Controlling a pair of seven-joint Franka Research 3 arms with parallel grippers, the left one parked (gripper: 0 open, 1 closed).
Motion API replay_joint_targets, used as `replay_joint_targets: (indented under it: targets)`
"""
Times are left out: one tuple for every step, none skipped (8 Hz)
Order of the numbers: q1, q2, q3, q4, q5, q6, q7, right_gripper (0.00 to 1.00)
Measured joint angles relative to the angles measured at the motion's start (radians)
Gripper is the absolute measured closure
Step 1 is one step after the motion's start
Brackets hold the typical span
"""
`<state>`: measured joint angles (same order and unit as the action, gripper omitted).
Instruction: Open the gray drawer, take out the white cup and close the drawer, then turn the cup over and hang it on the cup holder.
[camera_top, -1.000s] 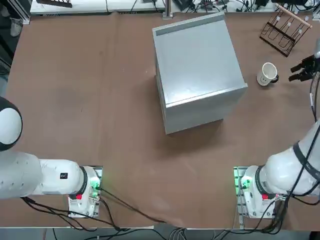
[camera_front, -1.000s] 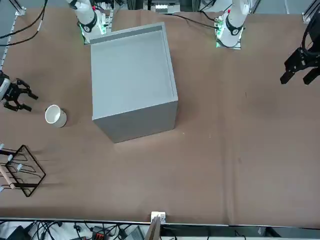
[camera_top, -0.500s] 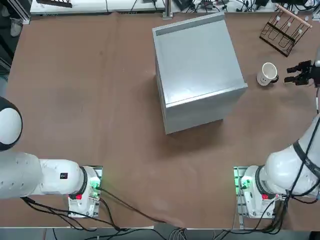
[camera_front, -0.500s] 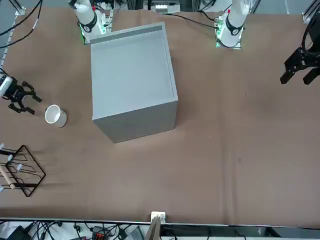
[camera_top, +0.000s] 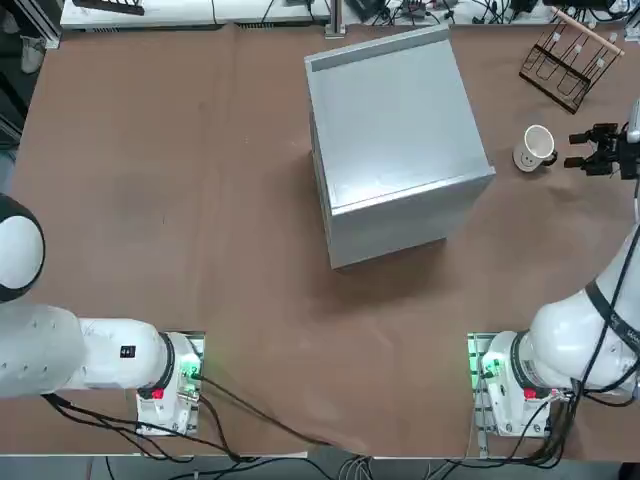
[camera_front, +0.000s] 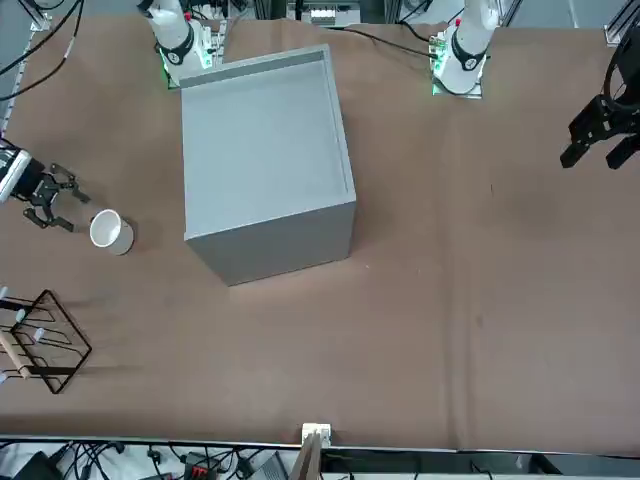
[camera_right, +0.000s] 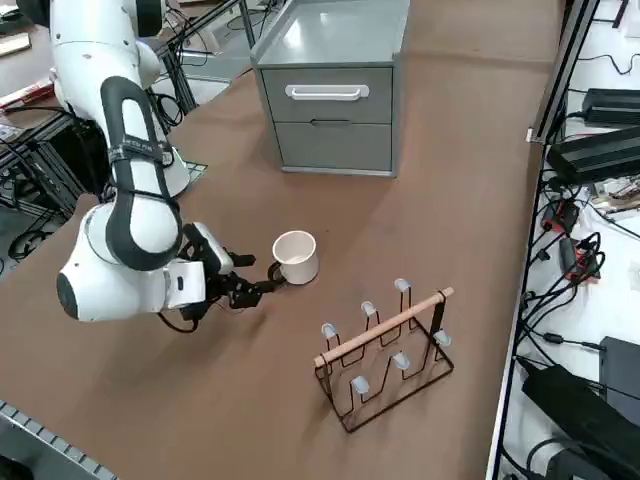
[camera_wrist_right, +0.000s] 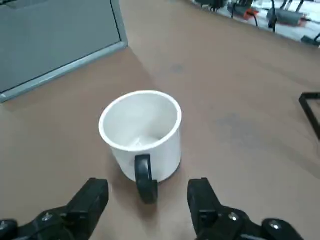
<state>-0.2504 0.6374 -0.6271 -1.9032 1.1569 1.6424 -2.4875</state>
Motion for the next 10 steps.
replay_joint_targets:
  targets:
    - [-0.007, 0.017, 0.0, 0.0, 0.028, -0.025, -0.03, 0.01]
    - [-0.016, 0.044, 0.001, 0.0, 0.064, -0.055, -0.069, 0.01]
    - [-0.022, 0.076, 0.002, 0.0, 0.109, -0.084, -0.117, 0.01]
    - [-0.025, 0.109, 0.002, 0.0, 0.149, -0.11, -0.162, 0.02]
    - [-0.028, 0.137, 0.003, 0.005, 0.176, -0.129, -0.197, 0.03]
    - [-0.032, 0.153, 0.003, 0.015, 0.185, -0.141, -0.212, 0.03]
    - [-0.036, 0.159, 0.003, 0.022, 0.189, -0.149, -0.216, 0.05]
    - [-0.038, 0.159, 0.003, 0.023, 0.195, -0.154, -0.218, 0.05]
    - [-0.039, 0.161, 0.007, 0.024, 0.2, -0.16, -0.219, 0.07]
    - [-0.041, 0.166, 0.017, 0.024, 0.204, -0.163, -0.219, 0.09]
